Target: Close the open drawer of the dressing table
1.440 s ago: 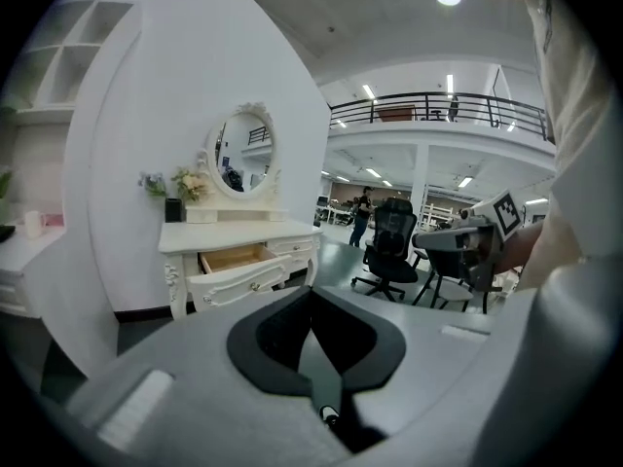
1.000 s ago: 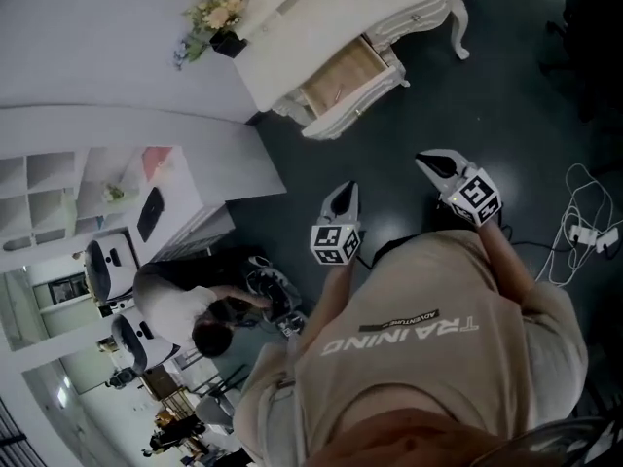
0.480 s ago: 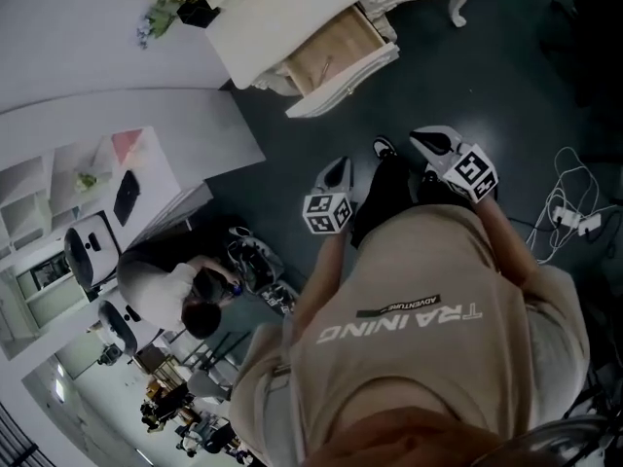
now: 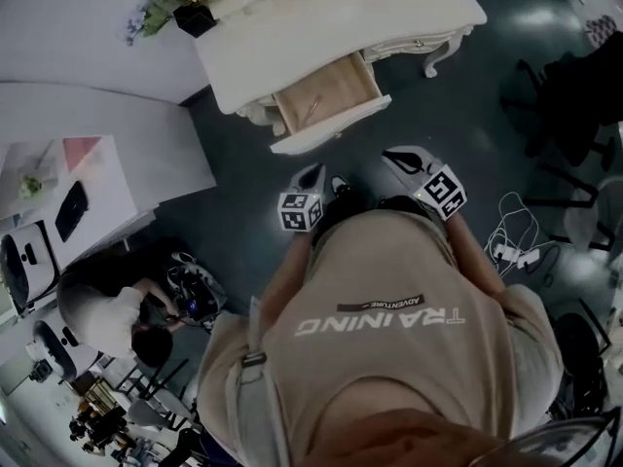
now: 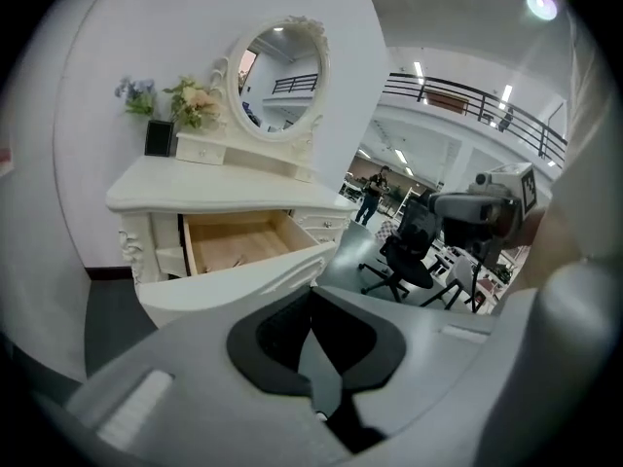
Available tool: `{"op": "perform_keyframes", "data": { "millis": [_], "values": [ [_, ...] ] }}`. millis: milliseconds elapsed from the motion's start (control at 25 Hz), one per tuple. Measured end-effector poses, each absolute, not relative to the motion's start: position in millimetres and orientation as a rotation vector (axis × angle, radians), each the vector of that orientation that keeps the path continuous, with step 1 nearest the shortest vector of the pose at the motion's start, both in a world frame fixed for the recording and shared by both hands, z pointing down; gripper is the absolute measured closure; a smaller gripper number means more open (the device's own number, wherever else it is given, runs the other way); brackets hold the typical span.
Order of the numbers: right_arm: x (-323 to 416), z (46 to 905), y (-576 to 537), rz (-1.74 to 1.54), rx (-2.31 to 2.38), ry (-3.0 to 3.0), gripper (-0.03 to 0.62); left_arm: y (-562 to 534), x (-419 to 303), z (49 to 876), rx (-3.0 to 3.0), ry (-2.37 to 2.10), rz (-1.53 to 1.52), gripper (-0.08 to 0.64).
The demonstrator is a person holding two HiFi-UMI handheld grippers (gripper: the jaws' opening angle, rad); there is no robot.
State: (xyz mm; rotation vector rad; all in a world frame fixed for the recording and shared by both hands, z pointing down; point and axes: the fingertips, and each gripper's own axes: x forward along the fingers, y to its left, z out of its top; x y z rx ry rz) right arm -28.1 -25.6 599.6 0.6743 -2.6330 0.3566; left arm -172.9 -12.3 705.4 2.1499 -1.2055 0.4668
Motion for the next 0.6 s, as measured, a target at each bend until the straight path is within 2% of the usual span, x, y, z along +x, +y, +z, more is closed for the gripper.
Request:
{"op": "perform_keyframes", "data": {
  "millis": [200,600],
  "values": [
    [-50.1,623.2,-59.9,0.569,0.753,-2.619,0.588,-18.9,-193.4,761.2,2.097,-1.074,0.606,0.56],
    [15.4,837.6,-91.0,0.802,0.553,-2.145,0.588,-23.2,-214.6,834.0,1.853,-0.966,0.737,0.56]
  ]
}}
